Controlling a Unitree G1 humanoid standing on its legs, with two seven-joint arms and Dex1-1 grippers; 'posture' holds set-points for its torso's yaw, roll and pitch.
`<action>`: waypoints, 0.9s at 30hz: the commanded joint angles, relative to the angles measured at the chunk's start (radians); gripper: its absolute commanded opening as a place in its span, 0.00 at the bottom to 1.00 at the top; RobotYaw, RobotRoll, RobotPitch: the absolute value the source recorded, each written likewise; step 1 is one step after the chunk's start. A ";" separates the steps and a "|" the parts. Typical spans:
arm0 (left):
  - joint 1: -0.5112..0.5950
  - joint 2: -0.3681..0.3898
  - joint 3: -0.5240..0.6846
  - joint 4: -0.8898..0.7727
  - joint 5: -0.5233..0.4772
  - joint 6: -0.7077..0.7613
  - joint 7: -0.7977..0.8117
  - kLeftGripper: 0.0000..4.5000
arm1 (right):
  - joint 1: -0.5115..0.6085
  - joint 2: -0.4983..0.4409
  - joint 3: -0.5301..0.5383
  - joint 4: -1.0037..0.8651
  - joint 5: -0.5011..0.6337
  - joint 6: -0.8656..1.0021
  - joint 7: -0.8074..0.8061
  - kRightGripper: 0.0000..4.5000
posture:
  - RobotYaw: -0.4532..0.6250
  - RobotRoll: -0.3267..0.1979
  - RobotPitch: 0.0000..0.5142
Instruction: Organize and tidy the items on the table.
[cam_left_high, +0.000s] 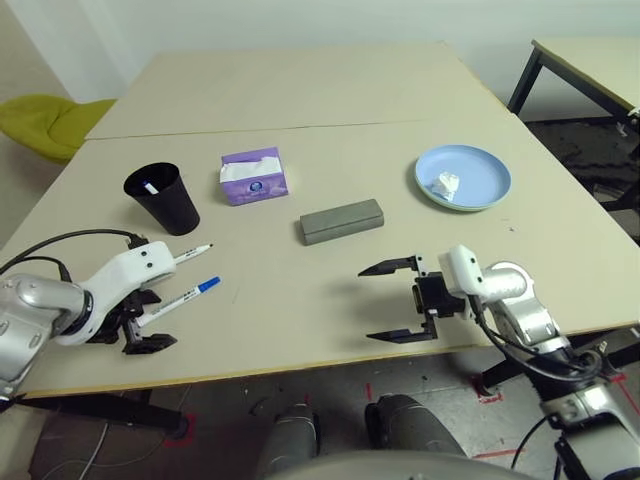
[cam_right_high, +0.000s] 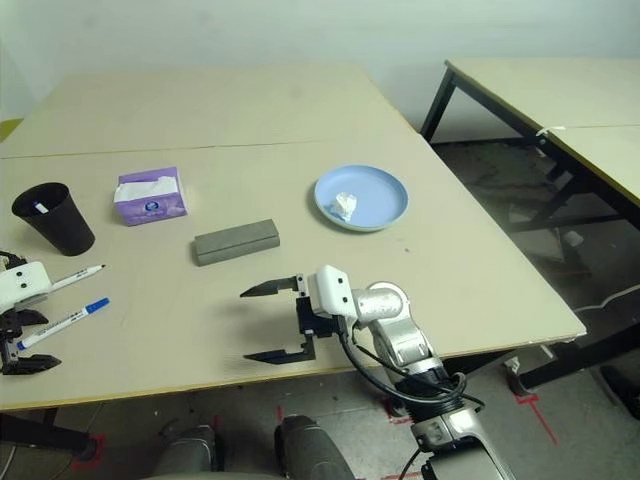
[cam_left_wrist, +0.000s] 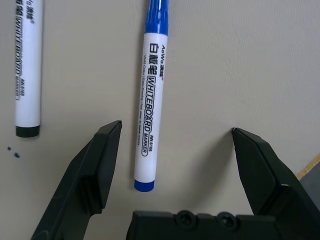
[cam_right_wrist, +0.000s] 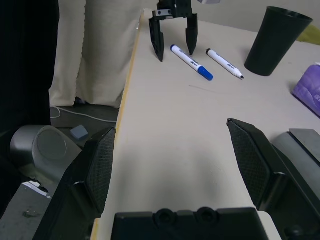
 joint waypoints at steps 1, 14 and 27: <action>-0.018 -0.020 -0.026 0.024 0.011 -0.007 0.011 0.80 | 0.008 -0.003 0.017 -0.026 -0.007 0.012 -0.011 1.00 | 0.30 0.62 0.12; -0.046 -0.011 -0.036 0.014 -0.020 -0.021 -0.072 0.06 | 0.022 -0.015 0.016 -0.045 -0.005 0.024 -0.026 1.00 | 0.30 0.62 0.12; -0.003 -0.127 0.287 -0.084 -0.302 -0.125 -0.117 0.06 | 0.018 0.005 -0.054 -0.052 0.015 0.161 -0.182 1.00 | 0.33 0.62 0.13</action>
